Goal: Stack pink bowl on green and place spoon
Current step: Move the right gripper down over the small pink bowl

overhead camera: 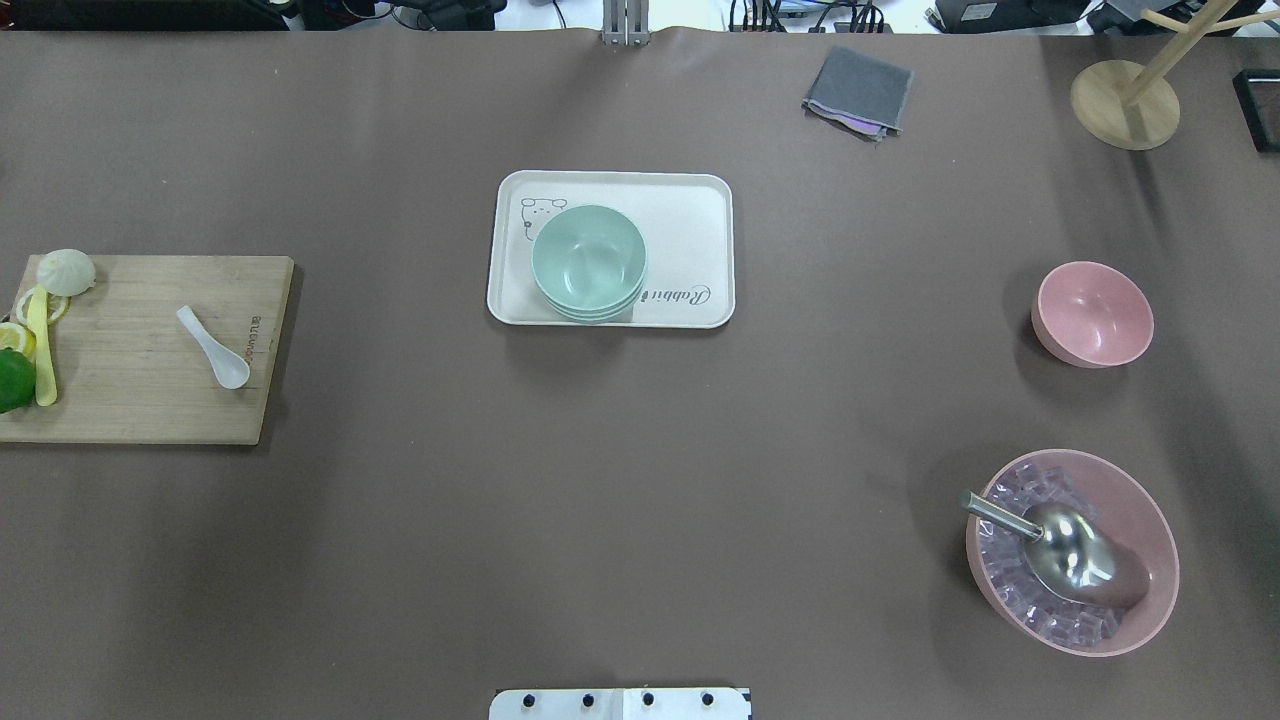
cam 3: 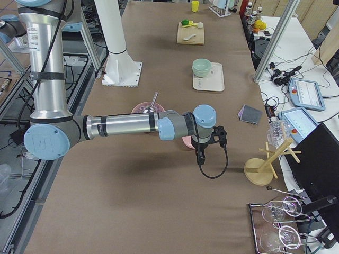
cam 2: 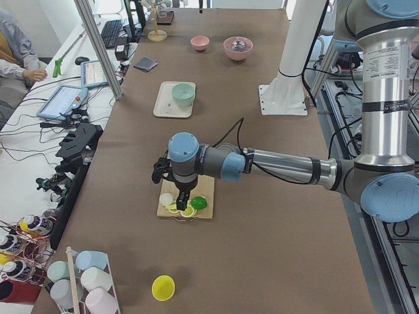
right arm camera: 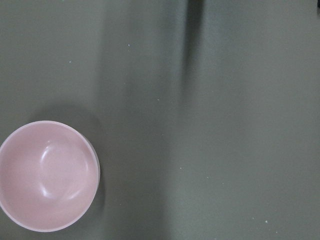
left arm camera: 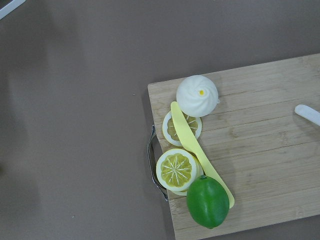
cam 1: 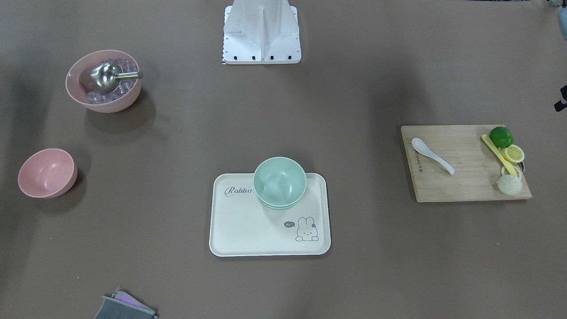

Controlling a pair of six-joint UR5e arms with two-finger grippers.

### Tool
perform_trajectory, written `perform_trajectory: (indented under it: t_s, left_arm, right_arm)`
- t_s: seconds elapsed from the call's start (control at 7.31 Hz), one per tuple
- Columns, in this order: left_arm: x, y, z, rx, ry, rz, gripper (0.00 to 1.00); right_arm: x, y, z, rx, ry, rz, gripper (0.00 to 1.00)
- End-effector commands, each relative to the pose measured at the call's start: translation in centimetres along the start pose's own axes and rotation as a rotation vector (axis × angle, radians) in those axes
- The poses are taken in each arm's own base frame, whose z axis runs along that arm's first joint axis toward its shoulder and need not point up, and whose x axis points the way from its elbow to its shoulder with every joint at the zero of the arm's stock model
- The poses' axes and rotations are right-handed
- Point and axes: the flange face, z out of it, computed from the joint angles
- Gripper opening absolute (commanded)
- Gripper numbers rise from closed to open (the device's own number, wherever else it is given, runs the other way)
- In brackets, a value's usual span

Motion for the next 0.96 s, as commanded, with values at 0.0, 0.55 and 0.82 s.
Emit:
perform_trajectory:
  t_s: [0.0, 0.55, 0.82]
  left_arm:
    - [0.4, -0.5, 0.0, 0.0, 0.005, 0.006, 0.97]
    - [0.1, -0.4, 0.3, -0.006, 0.006, -0.001, 0.98]
    - [-0.3, 0.1, 0.6, -0.015, 0.003, -0.011, 0.98]
  right_arm:
    - [-0.6, -0.1, 0.3, -0.005, -0.019, -0.011, 1.0]
    - [-3.7, -0.1, 4.9, -0.054, -0.025, -0.02, 1.0]
    - [-5.5, -0.2, 7.1, -0.096, -0.025, -0.03, 0.97]
